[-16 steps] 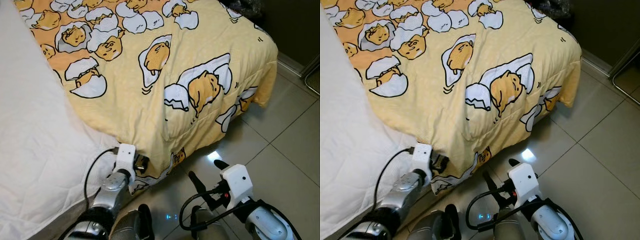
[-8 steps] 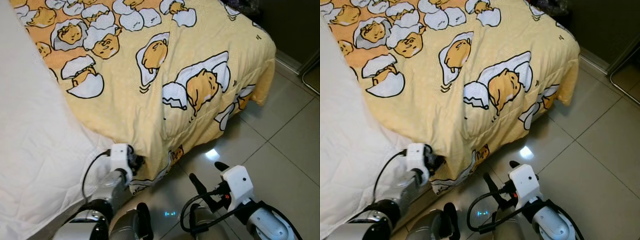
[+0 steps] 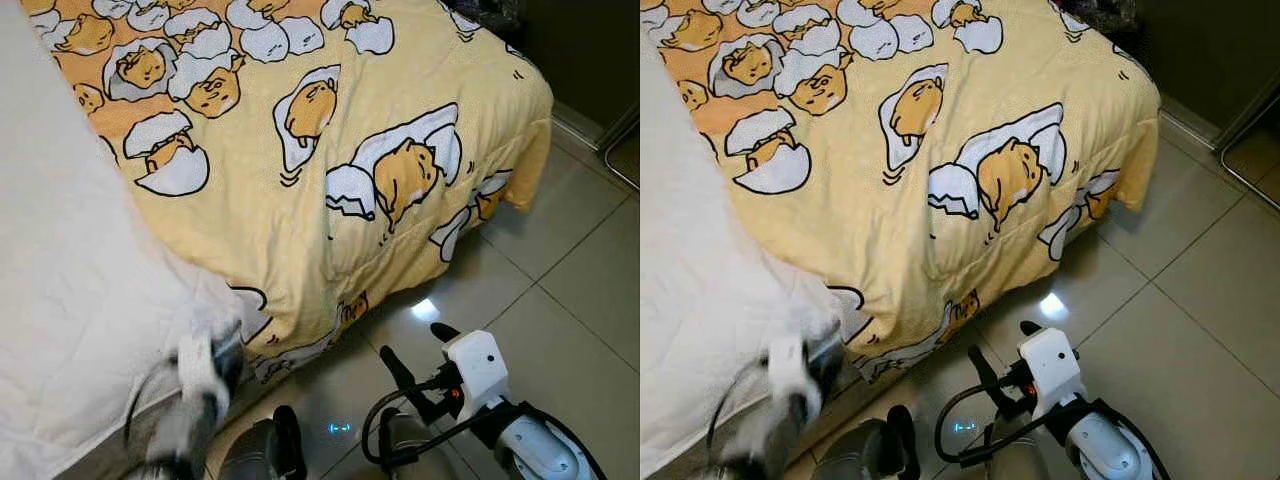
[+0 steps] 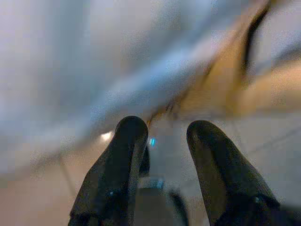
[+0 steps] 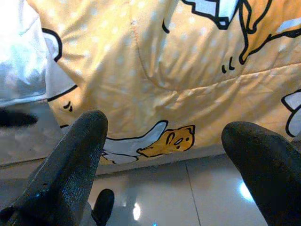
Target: Clean up the room
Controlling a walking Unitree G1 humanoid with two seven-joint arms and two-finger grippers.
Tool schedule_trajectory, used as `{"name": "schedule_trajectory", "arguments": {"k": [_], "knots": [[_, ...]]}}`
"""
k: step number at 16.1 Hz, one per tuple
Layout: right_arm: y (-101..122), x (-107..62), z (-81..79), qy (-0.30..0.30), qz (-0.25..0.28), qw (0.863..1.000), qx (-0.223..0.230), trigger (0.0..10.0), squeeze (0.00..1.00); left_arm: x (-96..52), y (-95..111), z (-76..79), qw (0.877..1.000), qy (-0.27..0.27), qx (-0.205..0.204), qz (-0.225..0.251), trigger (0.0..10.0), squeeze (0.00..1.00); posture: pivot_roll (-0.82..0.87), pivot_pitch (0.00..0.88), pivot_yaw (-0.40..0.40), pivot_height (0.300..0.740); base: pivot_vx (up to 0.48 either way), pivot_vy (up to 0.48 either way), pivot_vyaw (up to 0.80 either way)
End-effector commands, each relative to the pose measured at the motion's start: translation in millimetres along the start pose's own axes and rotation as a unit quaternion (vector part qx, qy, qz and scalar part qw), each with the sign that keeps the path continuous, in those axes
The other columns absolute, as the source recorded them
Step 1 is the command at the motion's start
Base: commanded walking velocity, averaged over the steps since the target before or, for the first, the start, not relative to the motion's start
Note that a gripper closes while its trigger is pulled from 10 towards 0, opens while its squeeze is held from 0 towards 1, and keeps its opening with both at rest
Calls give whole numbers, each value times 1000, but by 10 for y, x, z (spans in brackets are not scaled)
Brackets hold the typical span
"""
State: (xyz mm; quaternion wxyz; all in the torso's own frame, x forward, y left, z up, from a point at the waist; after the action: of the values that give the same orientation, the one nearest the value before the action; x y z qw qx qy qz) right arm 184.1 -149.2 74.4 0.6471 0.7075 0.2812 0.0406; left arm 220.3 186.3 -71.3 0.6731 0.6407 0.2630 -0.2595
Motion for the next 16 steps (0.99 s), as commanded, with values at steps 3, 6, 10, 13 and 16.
{"name": "schedule_trajectory", "arguments": {"k": [3, 6, 10, 13, 16], "knots": [[-60, -22, -1, 3, -11, 1000, 5, 10000, 0, -96, -304, 48, 1000, -6, -5, -30, 0, 0, -290, 226, 99, 740, 0, 0, 0], [-47, -11, 7, 4, -10, 1000, 2, 10000, 0, -104, -140, 348, 991, -55, 108, 53, 3686, 0, -292, 220, 96, 740, 0, 0, 0], [-63, -24, 2, 4, -12, 1000, 5, 10000, 0, -101, 488, 449, 968, -32, 152, 195, 10000, 1000, -288, 232, 98, 740, 0, 0, 0], [-71, -20, -3, 2, -12, 1000, 6, 10000, 0, -50, 679, 307, 971, 12, 129, 201, 10000, 1000, -294, 239, 103, 740, 0, 0, 0], [-77, -29, -7, 1, -14, 1000, 5, 10000, 0, -24, 624, 299, 975, 11, 133, 179, 10000, 1000, -297, 248, 100, 740, 0, 0, 0]]}}
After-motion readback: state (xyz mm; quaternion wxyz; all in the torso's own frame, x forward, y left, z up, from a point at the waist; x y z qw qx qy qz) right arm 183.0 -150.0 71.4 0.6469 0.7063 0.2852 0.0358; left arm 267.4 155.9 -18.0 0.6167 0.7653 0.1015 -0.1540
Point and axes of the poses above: a point about 5 cm out from each wrist's last joint towards the gripper, its own x axis pointing out of the wrist towards the gripper, its own y axis along the axis of the wrist's last joint, z = x × y, the point moved 1 cm from there along x, pointing out of the wrist towards the gripper, and after that the axes turned 15 degrees about x, right-handed, at the moved point
